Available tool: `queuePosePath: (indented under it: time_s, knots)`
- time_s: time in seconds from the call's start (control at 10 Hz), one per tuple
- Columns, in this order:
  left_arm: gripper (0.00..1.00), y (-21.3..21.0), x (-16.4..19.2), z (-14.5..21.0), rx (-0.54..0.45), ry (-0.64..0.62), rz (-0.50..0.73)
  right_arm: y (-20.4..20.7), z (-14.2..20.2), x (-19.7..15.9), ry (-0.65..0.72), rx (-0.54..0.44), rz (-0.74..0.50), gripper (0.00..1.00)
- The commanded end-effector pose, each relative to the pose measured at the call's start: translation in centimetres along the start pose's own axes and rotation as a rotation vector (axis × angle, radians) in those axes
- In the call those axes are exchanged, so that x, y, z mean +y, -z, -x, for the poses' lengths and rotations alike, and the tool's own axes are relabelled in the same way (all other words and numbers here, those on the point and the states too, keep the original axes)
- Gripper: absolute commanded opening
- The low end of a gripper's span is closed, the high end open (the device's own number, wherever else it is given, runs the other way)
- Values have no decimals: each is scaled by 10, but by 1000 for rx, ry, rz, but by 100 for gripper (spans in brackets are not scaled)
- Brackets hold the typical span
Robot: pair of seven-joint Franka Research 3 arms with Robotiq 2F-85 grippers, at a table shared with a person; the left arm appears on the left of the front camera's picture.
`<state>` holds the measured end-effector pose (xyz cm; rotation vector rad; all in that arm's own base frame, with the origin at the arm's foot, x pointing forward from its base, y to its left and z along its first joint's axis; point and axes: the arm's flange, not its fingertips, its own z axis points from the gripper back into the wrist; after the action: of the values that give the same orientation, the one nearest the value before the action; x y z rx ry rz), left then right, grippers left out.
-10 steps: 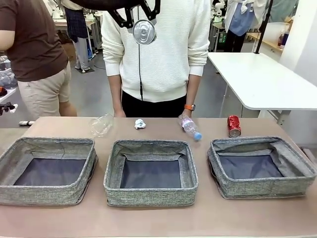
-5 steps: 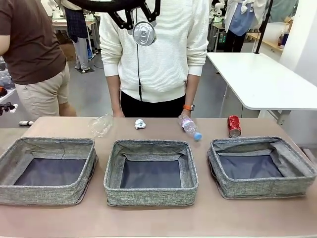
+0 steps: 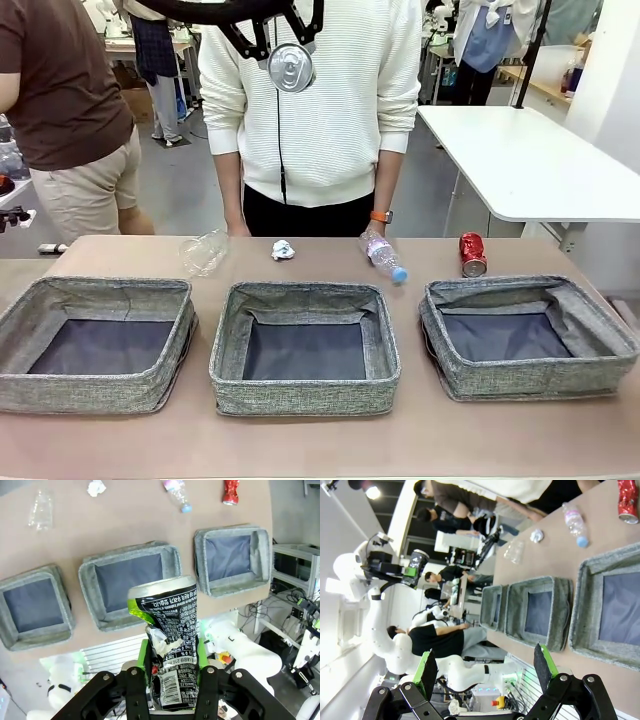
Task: Sort the waste into the appropriate baskets.
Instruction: Place the picked waste into the Fabric basket indicated by the person.
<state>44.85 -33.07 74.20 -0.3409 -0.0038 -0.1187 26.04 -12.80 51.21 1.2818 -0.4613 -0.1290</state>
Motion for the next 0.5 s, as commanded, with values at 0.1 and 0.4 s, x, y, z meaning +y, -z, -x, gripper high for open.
queuePosePath:
  time_s: [0.1, 0.4]
  knots:
    - [40, -3, 2, 2, -4, 0, -2, 0, -3, 2, -25, -10, -25, 100]
    - [40, -3, 2, 2, -4, 0, -2, 0, -3, 2, -25, -10, -25, 100]
